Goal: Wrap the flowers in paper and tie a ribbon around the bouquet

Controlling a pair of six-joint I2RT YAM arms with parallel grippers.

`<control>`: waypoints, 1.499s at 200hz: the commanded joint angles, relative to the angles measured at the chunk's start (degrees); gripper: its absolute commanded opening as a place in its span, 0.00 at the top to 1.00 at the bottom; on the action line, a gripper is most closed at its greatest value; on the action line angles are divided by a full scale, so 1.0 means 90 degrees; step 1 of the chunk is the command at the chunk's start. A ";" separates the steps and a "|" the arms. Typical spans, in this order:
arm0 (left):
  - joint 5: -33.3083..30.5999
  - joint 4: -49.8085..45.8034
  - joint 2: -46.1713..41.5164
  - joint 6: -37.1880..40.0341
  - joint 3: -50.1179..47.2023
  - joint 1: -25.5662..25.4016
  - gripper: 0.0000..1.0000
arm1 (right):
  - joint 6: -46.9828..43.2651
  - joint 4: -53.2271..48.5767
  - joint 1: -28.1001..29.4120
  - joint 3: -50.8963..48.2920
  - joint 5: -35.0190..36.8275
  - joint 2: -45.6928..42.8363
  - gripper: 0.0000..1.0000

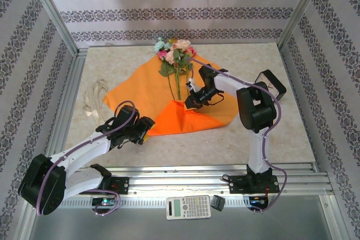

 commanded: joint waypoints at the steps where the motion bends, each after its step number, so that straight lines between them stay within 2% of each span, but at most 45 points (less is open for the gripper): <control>1: -0.0088 0.0640 0.0056 -0.0402 -0.0296 -0.0005 0.41 | 0.0279 -0.0010 -0.0115 0.0099 -0.0324 0.0091 1.00; 127: -0.0638 0.1622 0.0985 -0.0739 -0.0413 -0.0342 0.47 | 0.0721 0.0119 -0.0539 -0.0134 -0.0568 0.0517 1.00; 194: -0.0918 0.2448 0.1616 -0.0985 -0.0452 -0.0463 0.66 | 0.0835 0.0199 -0.0564 -0.0197 -0.0600 0.0572 1.00; 206: -0.0930 0.2476 0.1695 -0.1019 -0.0422 -0.0492 0.74 | 0.0878 0.0221 -0.0560 -0.0231 -0.0563 0.0535 1.00; 222: -0.0931 0.2350 0.1692 -0.1060 -0.0388 -0.0518 0.90 | 0.0998 0.0268 -0.0557 -0.0288 -0.0404 0.0398 1.00; 230: -0.0950 0.2253 0.1630 -0.1117 -0.0411 -0.0532 1.00 | 0.1144 0.0342 -0.0567 -0.0359 -0.0192 0.0238 0.87; 238: -0.0975 0.2141 0.1530 -0.1186 -0.0443 -0.0550 1.00 | 0.1296 0.0431 -0.0575 -0.0477 0.0100 -0.0024 0.76; 258: -0.1040 0.1943 0.1269 -0.1295 -0.0537 -0.0581 1.00 | 0.1889 0.0848 -0.0593 -0.1013 0.1016 -0.1068 0.57; 274: -0.1045 0.1936 0.1127 -0.1393 -0.0624 -0.0591 1.00 | 0.2613 0.0981 -0.0602 -0.1437 0.1673 -0.1946 0.53; 285: -0.1041 0.2000 0.1109 -0.1452 -0.0677 -0.0592 1.00 | 0.3479 0.0474 -0.0604 -0.1560 0.2393 -0.2410 0.49; 300: -0.1003 0.2135 0.1151 -0.1482 -0.0708 -0.0591 1.00 | 0.4532 0.0537 -0.0546 -0.2144 0.2007 -0.3025 0.52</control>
